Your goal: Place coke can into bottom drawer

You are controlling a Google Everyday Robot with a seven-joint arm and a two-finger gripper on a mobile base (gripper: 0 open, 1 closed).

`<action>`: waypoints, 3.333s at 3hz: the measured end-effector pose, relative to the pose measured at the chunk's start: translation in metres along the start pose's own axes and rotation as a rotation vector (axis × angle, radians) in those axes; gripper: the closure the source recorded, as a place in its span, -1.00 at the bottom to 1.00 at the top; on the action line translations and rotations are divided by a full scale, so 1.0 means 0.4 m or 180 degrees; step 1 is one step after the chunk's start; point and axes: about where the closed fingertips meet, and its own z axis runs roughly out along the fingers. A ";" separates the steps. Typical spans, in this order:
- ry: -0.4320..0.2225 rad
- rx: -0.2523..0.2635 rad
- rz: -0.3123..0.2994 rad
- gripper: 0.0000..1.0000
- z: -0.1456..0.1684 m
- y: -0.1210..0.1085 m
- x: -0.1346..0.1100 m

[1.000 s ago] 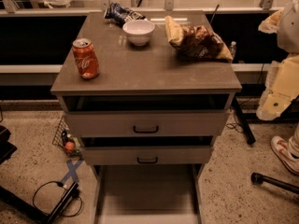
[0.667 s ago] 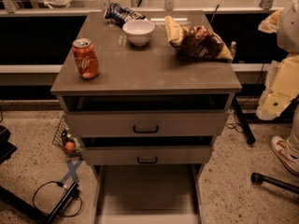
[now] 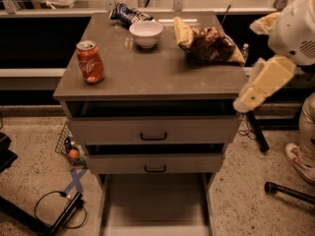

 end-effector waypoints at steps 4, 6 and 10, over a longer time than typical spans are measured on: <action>-0.2107 0.0176 0.0225 -1.00 0.177 -0.055 -0.273; -0.2738 0.0026 0.0694 -1.00 0.328 -0.114 -0.419; -0.2641 -0.0036 0.1029 -1.00 0.728 -0.156 -0.709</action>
Offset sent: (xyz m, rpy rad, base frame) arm 0.0955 0.1267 0.0261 1.0045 -0.3800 0.0795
